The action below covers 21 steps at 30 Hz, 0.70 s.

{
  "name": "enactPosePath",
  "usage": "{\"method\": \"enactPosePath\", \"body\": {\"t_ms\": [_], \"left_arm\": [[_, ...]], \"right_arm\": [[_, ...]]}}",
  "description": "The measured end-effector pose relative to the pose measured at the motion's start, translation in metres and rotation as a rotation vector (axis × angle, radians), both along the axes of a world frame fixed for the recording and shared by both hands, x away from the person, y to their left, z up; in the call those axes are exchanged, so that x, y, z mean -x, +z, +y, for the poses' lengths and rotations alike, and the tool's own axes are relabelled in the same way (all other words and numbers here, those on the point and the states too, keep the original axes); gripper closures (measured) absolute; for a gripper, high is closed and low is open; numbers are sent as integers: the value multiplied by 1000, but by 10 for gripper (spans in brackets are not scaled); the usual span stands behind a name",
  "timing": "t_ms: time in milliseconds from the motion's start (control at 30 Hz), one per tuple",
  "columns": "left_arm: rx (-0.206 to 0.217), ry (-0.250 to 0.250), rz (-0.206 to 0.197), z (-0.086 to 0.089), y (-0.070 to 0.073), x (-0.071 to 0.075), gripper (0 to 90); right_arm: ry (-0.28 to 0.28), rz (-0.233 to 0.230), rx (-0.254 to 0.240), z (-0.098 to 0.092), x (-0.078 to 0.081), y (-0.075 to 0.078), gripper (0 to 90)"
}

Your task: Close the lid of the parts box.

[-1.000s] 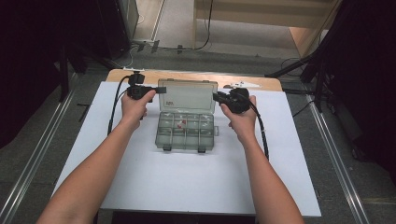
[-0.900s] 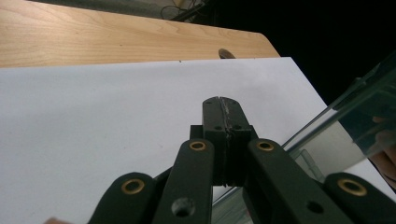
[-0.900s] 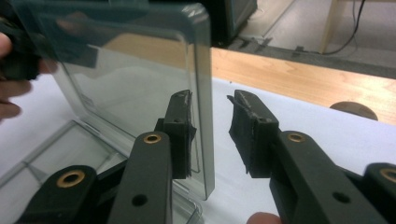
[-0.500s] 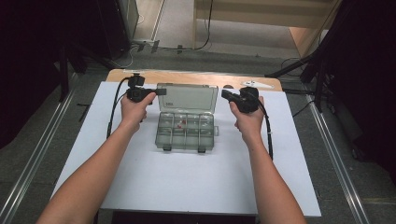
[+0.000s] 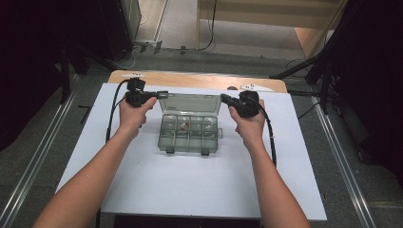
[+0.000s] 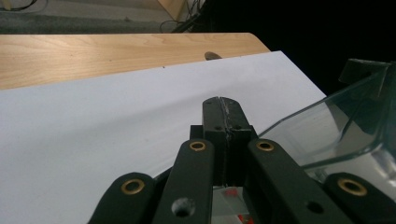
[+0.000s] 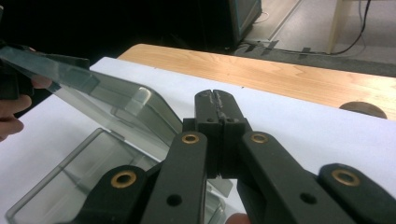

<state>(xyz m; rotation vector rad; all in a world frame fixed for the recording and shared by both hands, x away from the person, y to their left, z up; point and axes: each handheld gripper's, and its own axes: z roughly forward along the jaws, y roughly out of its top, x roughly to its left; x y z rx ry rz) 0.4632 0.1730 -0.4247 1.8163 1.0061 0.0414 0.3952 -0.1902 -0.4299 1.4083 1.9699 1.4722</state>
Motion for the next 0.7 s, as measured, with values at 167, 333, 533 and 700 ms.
{"method": "enactPosePath", "body": {"t_ms": [167,333,533,700], "left_arm": [[-3,-15,-27,2,0,13,900],[-8,-38,-49,2,1,28,900],[-1,-59,-76,0,0,45,900],[-12,-58,-100,-4,-4,61,900]], "right_arm": [[21,-12,2,2,12,-2,900],[27,-26,18,3,22,-8,900],[42,-37,31,5,33,-16,900],[55,-46,37,6,42,-20,900]]}}
